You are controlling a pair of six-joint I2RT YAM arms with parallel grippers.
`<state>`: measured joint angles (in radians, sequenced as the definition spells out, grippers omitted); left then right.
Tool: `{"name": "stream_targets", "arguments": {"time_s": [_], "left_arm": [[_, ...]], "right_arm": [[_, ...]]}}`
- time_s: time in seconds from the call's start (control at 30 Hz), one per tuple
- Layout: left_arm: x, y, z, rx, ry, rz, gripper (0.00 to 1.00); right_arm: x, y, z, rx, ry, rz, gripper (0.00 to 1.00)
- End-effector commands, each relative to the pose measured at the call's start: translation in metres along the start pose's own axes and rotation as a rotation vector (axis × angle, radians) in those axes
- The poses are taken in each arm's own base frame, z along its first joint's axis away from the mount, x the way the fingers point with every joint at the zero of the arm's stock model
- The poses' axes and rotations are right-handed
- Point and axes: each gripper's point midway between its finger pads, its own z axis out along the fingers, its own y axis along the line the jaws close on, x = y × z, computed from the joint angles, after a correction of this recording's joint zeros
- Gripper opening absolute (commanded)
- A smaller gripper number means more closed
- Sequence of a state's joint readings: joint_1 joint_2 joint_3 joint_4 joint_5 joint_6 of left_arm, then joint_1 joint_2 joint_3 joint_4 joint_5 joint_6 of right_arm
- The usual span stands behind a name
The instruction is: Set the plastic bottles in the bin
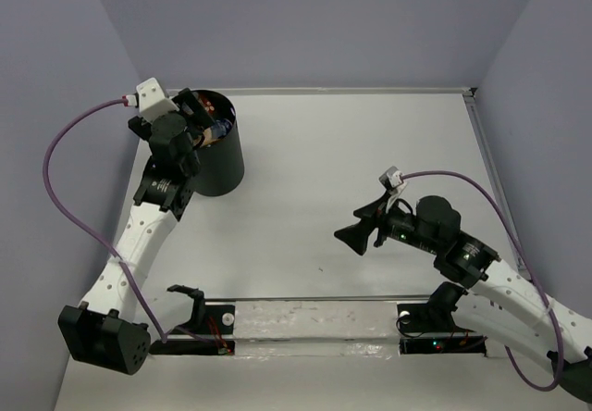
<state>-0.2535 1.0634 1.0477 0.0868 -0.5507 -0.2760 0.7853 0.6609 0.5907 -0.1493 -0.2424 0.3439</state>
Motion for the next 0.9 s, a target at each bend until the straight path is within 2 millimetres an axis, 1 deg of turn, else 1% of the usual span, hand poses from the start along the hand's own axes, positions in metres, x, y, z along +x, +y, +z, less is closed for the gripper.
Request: {"name": "stream_targets", "arguments": {"time_s": [0.0,0.07,0.2,0.23,0.3,0.47,0.5,0.6,0.67,0.73,0.77,0.83,0.87], "left_arm": [[-0.017,-0.002,-0.004,0.007,-0.030,-0.021,0.99],[-0.009,-0.003,-0.001,0.009,-0.007,-0.013,0.99],[0.021,-0.003,0.013,-0.010,0.051,0.003,0.99],[0.025,-0.001,0.015,-0.020,0.058,0.010,0.99],[0.028,-0.001,0.021,-0.036,0.060,-0.001,0.99],[0.022,0.006,0.034,-0.091,0.027,-0.009,0.99],[0.025,0.012,0.039,-0.127,0.019,-0.006,0.99],[0.039,0.026,0.045,-0.184,0.021,0.011,0.99],[0.046,0.033,0.046,-0.203,0.029,0.013,0.99],[0.044,0.034,0.042,-0.201,0.022,-0.002,0.99],[0.033,0.032,0.037,-0.185,0.001,-0.022,0.99],[0.018,0.024,0.032,-0.142,-0.020,-0.041,0.99],[0.000,0.020,0.026,-0.121,-0.050,-0.064,0.99]], "right_arm": [[-0.042,0.016,-0.007,-0.030,-0.108,-0.038,0.98],[-0.045,0.018,-0.008,-0.034,-0.110,-0.039,0.98],[-0.048,0.019,-0.009,-0.033,-0.115,-0.043,0.98],[-0.048,0.018,-0.008,-0.032,-0.114,-0.046,0.98],[-0.047,0.019,-0.008,-0.035,-0.110,-0.047,0.97],[-0.045,0.017,-0.005,-0.032,-0.098,-0.052,0.95],[-0.044,0.017,-0.005,-0.031,-0.097,-0.053,0.95],[-0.045,0.017,-0.006,-0.031,-0.100,-0.055,0.95],[-0.045,0.018,-0.008,-0.037,-0.104,-0.054,0.95],[-0.044,0.018,-0.009,-0.037,-0.107,-0.054,0.94],[-0.045,0.018,-0.010,-0.036,-0.109,-0.055,0.95],[-0.049,0.021,-0.011,-0.044,-0.116,-0.056,0.95],[-0.050,0.022,-0.011,-0.045,-0.114,-0.052,0.96]]}}
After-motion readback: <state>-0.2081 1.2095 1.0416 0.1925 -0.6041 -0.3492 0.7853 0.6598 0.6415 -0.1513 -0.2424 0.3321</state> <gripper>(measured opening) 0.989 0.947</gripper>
